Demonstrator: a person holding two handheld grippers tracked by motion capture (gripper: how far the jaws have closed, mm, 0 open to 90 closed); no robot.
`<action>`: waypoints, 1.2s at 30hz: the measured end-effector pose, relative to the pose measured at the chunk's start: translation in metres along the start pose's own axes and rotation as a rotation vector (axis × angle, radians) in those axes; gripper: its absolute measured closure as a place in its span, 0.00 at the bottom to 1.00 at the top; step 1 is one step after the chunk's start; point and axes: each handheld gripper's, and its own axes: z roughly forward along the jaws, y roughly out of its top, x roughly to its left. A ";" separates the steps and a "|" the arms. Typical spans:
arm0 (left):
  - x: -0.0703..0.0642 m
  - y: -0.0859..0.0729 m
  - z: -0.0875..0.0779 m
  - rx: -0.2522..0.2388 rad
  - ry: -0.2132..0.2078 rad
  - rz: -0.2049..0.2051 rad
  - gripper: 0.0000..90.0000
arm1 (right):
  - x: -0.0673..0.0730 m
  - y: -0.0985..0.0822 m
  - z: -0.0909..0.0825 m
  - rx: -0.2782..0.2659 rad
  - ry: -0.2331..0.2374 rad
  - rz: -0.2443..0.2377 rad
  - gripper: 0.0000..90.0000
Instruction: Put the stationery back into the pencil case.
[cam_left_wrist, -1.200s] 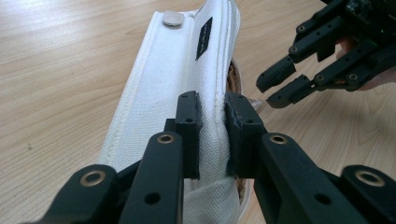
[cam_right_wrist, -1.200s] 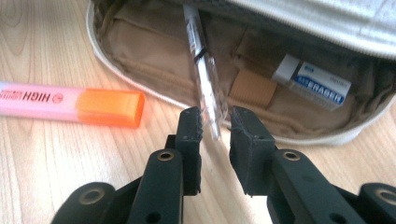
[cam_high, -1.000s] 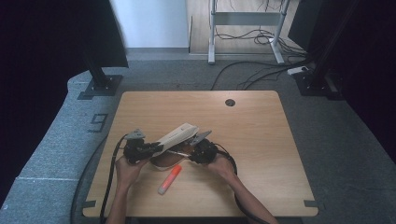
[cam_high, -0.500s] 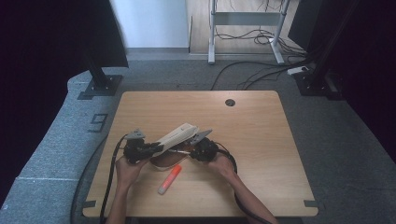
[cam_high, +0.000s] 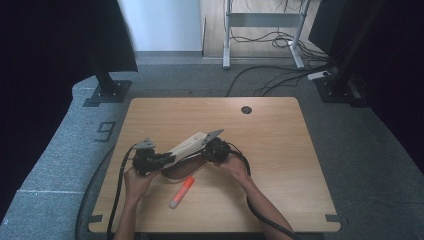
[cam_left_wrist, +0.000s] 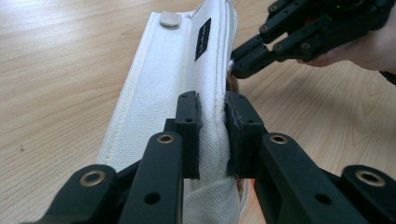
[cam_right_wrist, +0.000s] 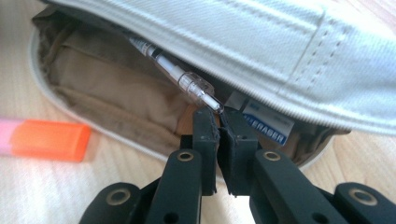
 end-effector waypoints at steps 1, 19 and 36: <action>0.000 0.000 0.000 0.000 0.000 0.000 0.85 | -0.001 0.001 0.001 0.000 -0.004 -0.003 0.93; 0.001 0.000 -0.001 -0.004 -0.002 -0.002 0.85 | -0.012 0.005 0.013 0.007 -0.049 0.072 0.81; 0.002 -0.001 -0.001 -0.002 -0.003 0.001 0.85 | 0.005 -0.009 -0.013 -0.004 0.011 0.075 0.35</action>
